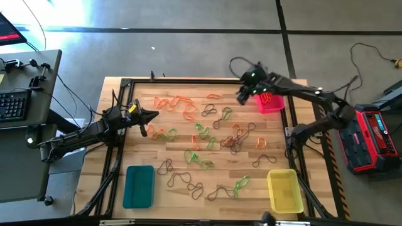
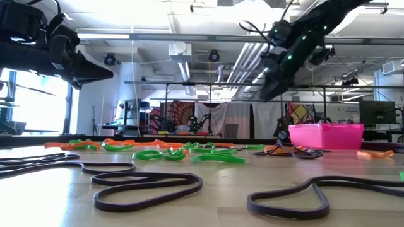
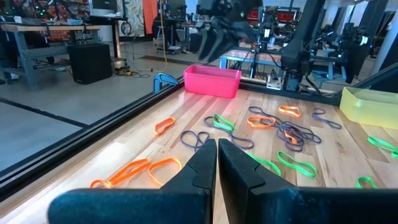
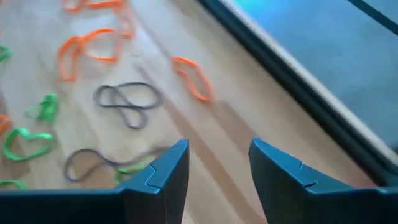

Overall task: Sort rubber bands into baskets
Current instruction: Put the orange rubber band into the red bin

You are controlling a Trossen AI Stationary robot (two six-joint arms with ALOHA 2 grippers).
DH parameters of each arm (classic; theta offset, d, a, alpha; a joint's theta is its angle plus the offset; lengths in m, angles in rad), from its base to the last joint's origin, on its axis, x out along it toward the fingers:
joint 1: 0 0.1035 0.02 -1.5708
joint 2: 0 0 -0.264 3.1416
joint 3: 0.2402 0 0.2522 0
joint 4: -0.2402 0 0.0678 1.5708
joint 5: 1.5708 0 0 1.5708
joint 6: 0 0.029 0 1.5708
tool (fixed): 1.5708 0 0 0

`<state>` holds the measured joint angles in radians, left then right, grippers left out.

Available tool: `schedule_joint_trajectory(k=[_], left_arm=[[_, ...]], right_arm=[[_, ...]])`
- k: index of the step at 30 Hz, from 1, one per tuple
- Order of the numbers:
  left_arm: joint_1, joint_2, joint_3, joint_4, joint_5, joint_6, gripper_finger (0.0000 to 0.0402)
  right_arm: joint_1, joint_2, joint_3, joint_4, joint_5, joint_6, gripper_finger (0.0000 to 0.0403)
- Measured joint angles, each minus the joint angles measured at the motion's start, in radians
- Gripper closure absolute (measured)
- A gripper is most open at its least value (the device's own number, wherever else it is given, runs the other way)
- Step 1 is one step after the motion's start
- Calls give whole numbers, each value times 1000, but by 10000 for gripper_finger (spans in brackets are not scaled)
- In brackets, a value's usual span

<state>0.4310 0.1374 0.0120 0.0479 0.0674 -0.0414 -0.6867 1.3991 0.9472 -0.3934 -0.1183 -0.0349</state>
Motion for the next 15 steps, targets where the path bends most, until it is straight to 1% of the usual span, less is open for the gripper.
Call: schedule_joint_trajectory(k=[3, 6, 10, 15], left_arm=[[0, 0, 0, 0, 0, 0, 392], [0, 0, 0, 0, 0, 0, 392], [0, 0, 0, -1, 0, 0, 392], [0, 0, 0, -7, 0, 0, 392]], right_arm=[[67, 61, -29, 123, -8, -8, 243], [102, 135, -23, 213, -24, -18, 233], [103, 247, 18, 267, -24, -29, 218], [84, 385, 106, 270, -14, -78, 204]])
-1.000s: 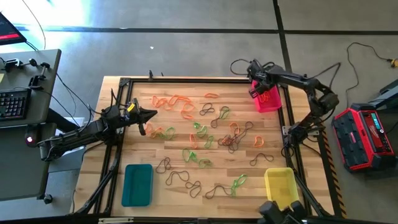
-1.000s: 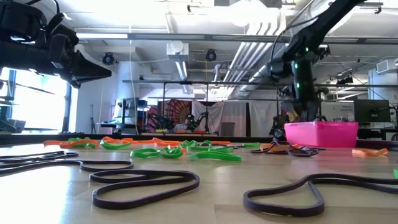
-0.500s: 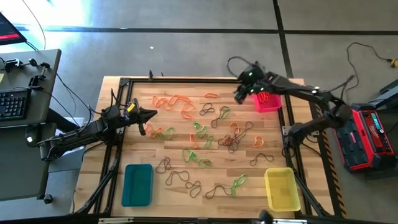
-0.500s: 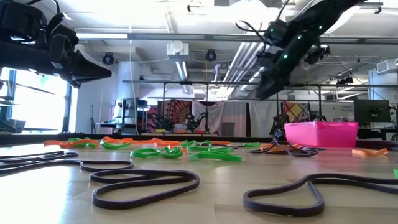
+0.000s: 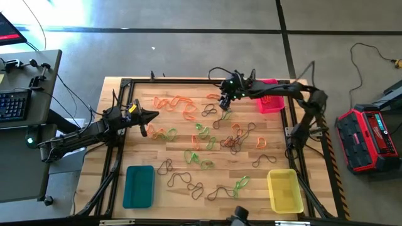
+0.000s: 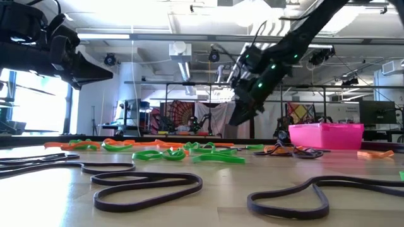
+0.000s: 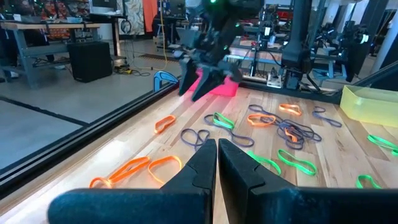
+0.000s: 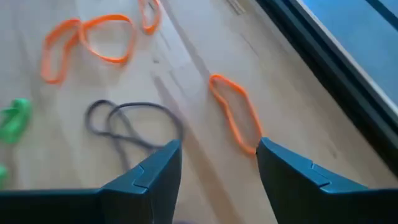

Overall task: Sort rubber bands into baskets
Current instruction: Put the orange rubber band into the red bin

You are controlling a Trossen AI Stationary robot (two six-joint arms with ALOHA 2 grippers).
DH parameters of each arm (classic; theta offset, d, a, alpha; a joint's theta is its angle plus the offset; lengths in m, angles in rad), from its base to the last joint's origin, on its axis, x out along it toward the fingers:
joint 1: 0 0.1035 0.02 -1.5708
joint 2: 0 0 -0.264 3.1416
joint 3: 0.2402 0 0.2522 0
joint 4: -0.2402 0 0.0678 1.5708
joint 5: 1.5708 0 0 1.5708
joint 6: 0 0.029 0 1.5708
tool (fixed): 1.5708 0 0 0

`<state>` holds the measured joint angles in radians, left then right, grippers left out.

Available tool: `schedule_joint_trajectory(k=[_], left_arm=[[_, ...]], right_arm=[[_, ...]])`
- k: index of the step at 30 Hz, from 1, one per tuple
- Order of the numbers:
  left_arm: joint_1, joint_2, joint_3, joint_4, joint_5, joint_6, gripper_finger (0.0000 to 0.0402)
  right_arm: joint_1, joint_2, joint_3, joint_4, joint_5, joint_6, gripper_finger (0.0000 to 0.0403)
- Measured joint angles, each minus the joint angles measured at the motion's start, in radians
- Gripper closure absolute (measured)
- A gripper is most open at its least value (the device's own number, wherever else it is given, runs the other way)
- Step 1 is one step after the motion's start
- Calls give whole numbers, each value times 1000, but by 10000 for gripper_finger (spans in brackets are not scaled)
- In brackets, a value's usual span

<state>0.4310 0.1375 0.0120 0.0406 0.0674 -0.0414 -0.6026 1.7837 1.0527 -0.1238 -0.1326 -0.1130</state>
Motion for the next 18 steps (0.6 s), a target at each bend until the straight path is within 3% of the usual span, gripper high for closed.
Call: schedule_joint_trajectory(k=[10, 18], left_arm=[[0, 0, 0, -10, 0, 0, 392], [0, 0, 0, -19, -2, 18, 392]], right_arm=[[-49, 153, 143, -73, -10, -123, 201], [-61, 207, 153, -84, -10, -143, 201]])
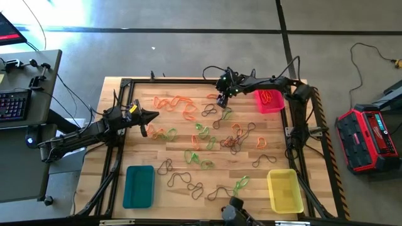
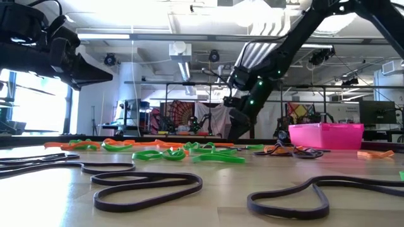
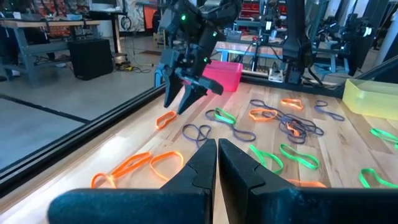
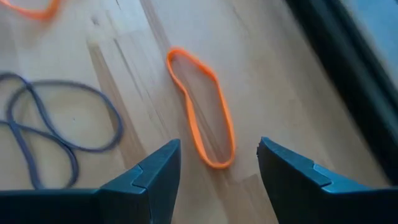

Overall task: Sort rubber bands into baskets
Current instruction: Put the orange rubber band into the red bin

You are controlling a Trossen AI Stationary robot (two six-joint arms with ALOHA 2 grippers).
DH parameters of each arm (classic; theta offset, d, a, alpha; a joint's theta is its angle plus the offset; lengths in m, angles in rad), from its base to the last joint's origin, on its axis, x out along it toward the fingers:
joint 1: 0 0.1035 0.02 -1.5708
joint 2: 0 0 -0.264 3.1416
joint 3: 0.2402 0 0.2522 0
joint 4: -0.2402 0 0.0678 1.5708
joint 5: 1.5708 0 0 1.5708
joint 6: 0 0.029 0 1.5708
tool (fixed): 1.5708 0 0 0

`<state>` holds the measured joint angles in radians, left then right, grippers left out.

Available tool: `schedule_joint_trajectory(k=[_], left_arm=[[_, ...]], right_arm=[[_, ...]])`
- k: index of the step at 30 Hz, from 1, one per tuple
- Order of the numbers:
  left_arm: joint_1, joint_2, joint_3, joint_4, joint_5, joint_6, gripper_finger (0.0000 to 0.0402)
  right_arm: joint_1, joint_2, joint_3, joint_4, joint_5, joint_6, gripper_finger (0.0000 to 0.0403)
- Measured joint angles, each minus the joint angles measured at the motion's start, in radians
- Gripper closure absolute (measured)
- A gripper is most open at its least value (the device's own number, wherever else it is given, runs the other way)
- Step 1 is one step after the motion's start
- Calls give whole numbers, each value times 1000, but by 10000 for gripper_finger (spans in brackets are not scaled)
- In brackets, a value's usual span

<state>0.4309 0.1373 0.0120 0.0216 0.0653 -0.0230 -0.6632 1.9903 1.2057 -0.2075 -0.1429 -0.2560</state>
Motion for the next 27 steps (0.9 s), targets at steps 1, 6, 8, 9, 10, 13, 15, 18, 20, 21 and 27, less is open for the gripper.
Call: schedule_joint_trajectory(k=[1, 6, 8, 9, 10, 13, 15, 18, 20, 21, 27], left_arm=[[0, 0, 0, 0, 0, 1, 392], [0, 0, 0, 0, 0, 1, 392], [0, 0, 0, 1, 0, 1, 392], [0, 0, 0, 1, 0, 1, 392], [0, 0, 0, 1, -1, 1, 392], [0, 0, 0, 1, -1, 1, 392], [0, 0, 0, 1, -1, 1, 392], [0, 0, 0, 1, -1, 0, 392], [0, 0, 0, 1, -1, -2, 392], [0, 0, 0, 1, -1, -2, 392], [0, 0, 0, 1, -1, -2, 392]], right_arm=[[0, 6, 0, -1, 0, -2, 201], [0, 19, 0, 5, 20, -5, 212], [-3, 20, 0, 7, 29, -5, 228], [-4, 20, 0, 8, 28, -4, 240], [-5, 20, 0, 8, 25, -5, 254], [-6, 20, 0, 8, 20, -7, 300], [-6, 21, 0, 6, 20, -14, 334], [-6, 20, 6, -16, 22, -15, 386], [1, 20, 30, -77, 29, -15, 396], [4, 20, 47, -120, 29, -15, 393], [41, 8, 182, -342, 103, -15, 400]])
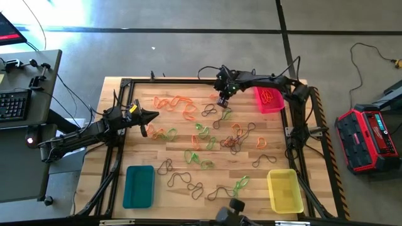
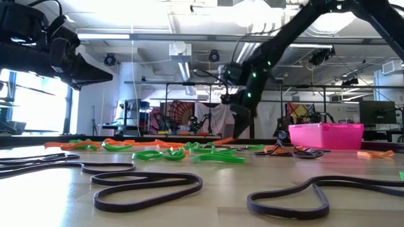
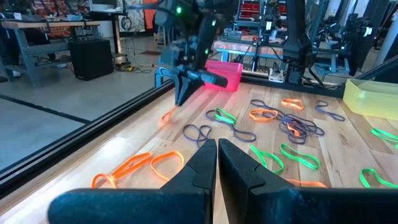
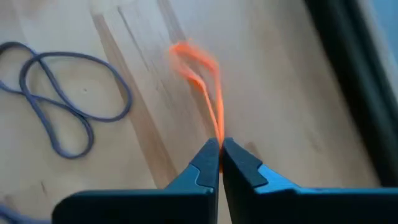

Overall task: Sort rubber bands into baskets
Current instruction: Put the orange rubber band into the red bin

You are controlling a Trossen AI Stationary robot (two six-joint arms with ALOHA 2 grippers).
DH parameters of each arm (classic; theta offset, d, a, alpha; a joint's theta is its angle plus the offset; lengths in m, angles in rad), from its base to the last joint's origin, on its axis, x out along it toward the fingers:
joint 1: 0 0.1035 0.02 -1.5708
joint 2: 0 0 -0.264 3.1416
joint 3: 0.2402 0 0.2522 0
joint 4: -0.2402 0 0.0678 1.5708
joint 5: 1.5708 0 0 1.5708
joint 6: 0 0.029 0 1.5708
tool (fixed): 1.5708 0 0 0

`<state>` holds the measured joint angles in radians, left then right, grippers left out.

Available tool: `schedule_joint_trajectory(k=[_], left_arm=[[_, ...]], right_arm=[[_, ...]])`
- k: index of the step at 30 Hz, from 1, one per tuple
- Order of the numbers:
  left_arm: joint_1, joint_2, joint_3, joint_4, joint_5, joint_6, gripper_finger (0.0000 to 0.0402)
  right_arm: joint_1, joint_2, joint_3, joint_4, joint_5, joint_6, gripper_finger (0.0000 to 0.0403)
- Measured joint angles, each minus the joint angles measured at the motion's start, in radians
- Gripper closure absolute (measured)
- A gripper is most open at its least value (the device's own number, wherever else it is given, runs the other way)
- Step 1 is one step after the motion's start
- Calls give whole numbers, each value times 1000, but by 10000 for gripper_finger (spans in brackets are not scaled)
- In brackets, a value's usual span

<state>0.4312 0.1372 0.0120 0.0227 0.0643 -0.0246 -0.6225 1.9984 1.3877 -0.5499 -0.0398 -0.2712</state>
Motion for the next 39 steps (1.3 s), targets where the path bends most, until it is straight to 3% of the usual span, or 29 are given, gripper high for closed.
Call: schedule_joint_trajectory(k=[7, 14, 25, 33, 39], left_arm=[[0, 0, 0, 0, 1, 1, 392], [0, 0, 0, 1, 10, 2, 392], [0, 0, 0, 25, 139, -24, 392], [0, 0, 0, 29, 129, -52, 392], [0, 27, 6, 24, 83, -61, 392]], right_arm=[[46, -98, 105, -224, 134, 9, 402], [19, -279, 73, -395, 288, 171, 402], [-164, -587, -299, -390, 430, 503, 403], [-275, -617, -570, -190, 438, 565, 403], [-268, -615, -599, -154, 419, 561, 403]])
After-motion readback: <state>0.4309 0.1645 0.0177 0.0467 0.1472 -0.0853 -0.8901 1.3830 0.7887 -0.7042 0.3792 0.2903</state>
